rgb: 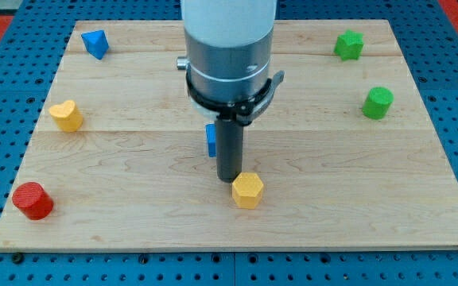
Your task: Move your arm towards center left
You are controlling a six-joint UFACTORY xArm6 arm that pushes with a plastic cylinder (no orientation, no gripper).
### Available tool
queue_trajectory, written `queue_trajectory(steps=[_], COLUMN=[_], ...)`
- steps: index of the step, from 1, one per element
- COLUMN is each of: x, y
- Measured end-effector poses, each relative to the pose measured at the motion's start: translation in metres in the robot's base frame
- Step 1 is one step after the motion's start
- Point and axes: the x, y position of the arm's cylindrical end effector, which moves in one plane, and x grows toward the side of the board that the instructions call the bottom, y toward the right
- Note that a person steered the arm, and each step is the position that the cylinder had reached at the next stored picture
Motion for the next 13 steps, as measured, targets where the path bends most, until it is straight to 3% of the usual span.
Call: queue_trajectory(steps=[1, 2, 3, 4, 7, 8, 10, 11, 12, 13], x=[-0.013, -0.030, -0.015, 0.008, 0.013, 0.003, -0.072, -0.114, -0.152, -0.161], y=[0.006, 0.050, 0.088, 0.084, 0.080, 0.083, 0.103, 0.096, 0.031, -0.070])
